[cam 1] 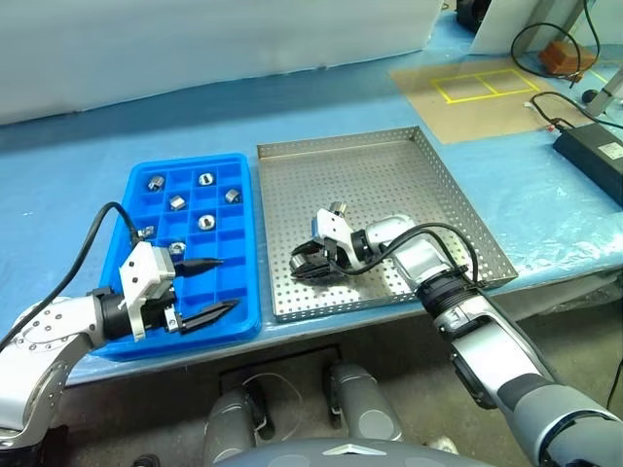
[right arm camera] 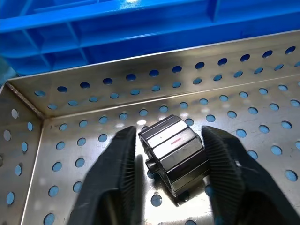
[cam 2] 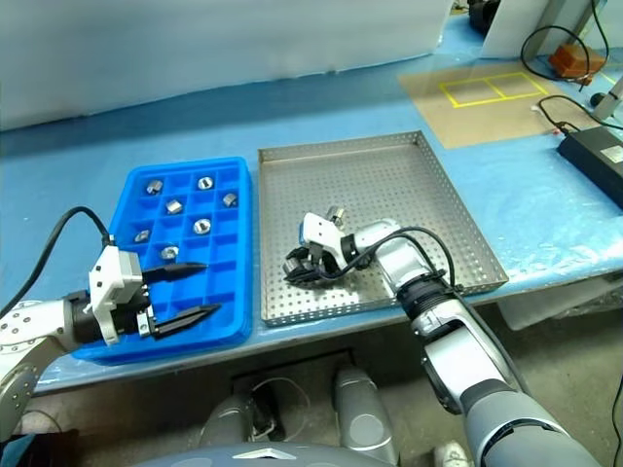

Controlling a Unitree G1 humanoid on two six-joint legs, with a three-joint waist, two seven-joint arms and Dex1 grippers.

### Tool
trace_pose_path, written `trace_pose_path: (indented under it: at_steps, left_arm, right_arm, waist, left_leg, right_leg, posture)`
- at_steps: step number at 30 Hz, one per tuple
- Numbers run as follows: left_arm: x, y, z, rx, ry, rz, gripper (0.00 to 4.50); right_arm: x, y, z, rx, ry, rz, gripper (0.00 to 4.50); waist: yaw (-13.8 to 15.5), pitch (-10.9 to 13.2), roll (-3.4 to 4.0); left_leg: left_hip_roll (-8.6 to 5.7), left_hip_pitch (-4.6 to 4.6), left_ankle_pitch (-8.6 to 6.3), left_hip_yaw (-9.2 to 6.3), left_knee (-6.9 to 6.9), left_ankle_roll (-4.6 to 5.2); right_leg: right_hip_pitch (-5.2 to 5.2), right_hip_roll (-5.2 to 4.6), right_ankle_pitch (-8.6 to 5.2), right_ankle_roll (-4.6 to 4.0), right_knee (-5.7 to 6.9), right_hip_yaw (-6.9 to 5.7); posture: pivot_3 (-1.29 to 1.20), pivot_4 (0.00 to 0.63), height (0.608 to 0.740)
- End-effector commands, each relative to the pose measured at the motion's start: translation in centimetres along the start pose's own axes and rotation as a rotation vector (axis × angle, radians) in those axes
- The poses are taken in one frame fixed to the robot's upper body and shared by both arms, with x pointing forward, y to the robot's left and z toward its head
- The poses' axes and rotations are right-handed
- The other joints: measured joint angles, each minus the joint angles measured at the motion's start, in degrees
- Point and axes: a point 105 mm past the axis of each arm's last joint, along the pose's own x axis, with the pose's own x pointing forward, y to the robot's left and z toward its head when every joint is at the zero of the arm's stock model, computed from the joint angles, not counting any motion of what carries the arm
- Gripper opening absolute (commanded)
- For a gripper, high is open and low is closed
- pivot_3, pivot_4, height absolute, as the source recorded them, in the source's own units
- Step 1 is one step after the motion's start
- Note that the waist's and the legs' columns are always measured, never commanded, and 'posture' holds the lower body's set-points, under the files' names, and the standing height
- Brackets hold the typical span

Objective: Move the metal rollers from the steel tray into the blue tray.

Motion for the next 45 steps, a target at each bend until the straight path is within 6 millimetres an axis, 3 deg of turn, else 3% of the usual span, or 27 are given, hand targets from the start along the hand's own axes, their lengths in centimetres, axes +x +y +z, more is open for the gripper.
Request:
trace_pose_path:
  at_steps: [1, 4, 7, 13, 16, 19, 23, 26, 31, 39, 45]
  left_arm:
    - [-0.4, 0.4, 0.9, 0.049, -0.012, 0.009, 3.92]
    - [-0.7, 0.4, 1.0, 0.043, -0.011, 0.013, 3.92]
    - [-1.3, 0.5, 2.0, -0.005, -0.057, 0.022, 3.92]
    - [-3.2, 1.6, 2.6, -0.014, -0.047, 0.113, 3.92]
    - [-4.1, 2.7, 2.7, -0.005, -0.05, 0.192, 3.92]
    - [-5.3, 4.0, 1.7, 0.001, -0.013, 0.291, 3.92]
    - [-5.7, 4.5, 1.2, -0.016, -0.026, 0.372, 3.92]
    - [-5.7, 4.7, 1.5, -0.041, -0.079, 0.431, 3.92]
    - [-6.7, 4.4, 1.6, -0.087, -0.116, 0.482, 3.92]
    - [-6.5, 3.6, 1.4, -0.114, -0.121, 0.476, 3.92]
    - [-6.0, 3.3, 1.7, -0.117, -0.136, 0.468, 3.92]
  right_arm:
    - [-0.2, 0.2, 0.7, -0.026, -0.03, 0.017, 2.0]
    - [-0.4, 0.2, 1.2, -0.025, -0.041, 0.017, 1.28]
    - [-0.8, 0.3, 2.7, -0.051, -0.077, 0.026, 1.28]
    - [-0.8, -0.2, 9.3, -0.063, -0.259, 0.051, 1.28]
    - [0.6, -0.2, 12.5, -0.092, -0.337, 0.058, 1.28]
    - [3.3, -1.6, 14.1, -0.107, -0.335, -0.054, 1.28]
    - [6.2, -2.4, 14.8, -0.127, -0.282, -0.148, 1.28]
    - [7.0, -2.5, 14.8, -0.093, -0.276, -0.151, 1.28]
    - [7.4, -2.9, 12.9, -0.056, -0.197, -0.166, 1.28]
    - [10.3, -1.4, 12.6, 0.002, -0.173, -0.127, 1.28]
    - [10.6, -0.2, 12.7, 0.012, -0.172, -0.043, 1.28]
  waist:
    - [-0.02, 0.0, 0.0]
    - [-0.02, 0.0, 0.0]
    - [-0.01, 0.0, 0.0]
    - [-0.13, 0.01, -0.01]
    - [-0.03, 0.03, -0.12]
    - [0.06, 0.04, -0.12]
    - [0.96, 0.05, -0.24]
    - [2.58, 0.05, -0.29]
    - [4.76, 0.03, -0.35]
    - [7.08, 0.04, -0.36]
    - [8.95, 0.05, -0.36]
  left_leg:
    - [0.0, 0.01, 0.0, 0.0, 0.0, 0.0]
    - [0.0, 0.01, 0.0, 0.01, 0.0, 0.0]
    - [0.01, -0.02, 0.0, 0.03, -0.02, 0.0]
    - [0.01, 0.05, 0.03, 0.05, -0.03, -0.04]
    - [0.02, 0.07, 0.08, 0.05, -0.03, -0.13]
    - [0.02, 0.08, 0.13, 0.05, -0.05, -0.22]
    - [0.01, 0.02, 0.2, 0.05, -0.11, -0.34]
    - [0.0, -0.18, 0.2, 0.06, -0.14, -0.34]
    - [0.02, -0.3, 0.2, 0.13, -0.15, -0.34]
    - [0.05, 0.0, 0.33, 0.26, -0.35, -0.6]
    - [0.05, 0.04, 0.38, 0.32, -0.44, -0.68]
  right_leg:
    - [0.0, 0.0, 0.0, 0.0, 0.01, 0.01]
    - [-0.01, 0.01, 0.0, -0.01, 0.01, 0.03]
    - [-0.05, 0.02, 0.0, -0.01, 0.01, 0.04]
    - [-0.09, 0.05, 0.0, -0.01, 0.13, 0.14]
    - [-0.18, 0.07, -0.02, -0.04, 0.29, 0.18]
    - [-0.31, 0.07, -0.12, -0.2, 0.55, 0.21]
    - [-0.49, 0.07, -0.17, -0.26, 0.68, 0.24]
    - [-0.65, 0.07, -0.18, -0.3, 0.66, 0.24]
    - [-0.84, 0.07, -0.19, -0.34, 0.72, 0.26]
    - [-0.9, 0.15, -0.21, -0.36, 0.93, 0.47]
    - [-0.92, 0.16, -0.21, -0.37, 0.93, 0.53]
  posture:
    - [-0.49, 0.15, 0.74]
    - [-0.49, 0.15, 0.74]
    - [-0.48, 0.15, 0.74]
    - [-0.44, 0.15, 0.74]
    - [-0.42, 0.15, 0.74]
    - [-0.39, 0.15, 0.74]
    - [-0.35, 0.15, 0.74]
    - [-0.34, 0.15, 0.74]
    - [-0.32, 0.15, 0.74]
    - [-0.31, 0.15, 0.74]
    - [-0.3, 0.15, 0.74]
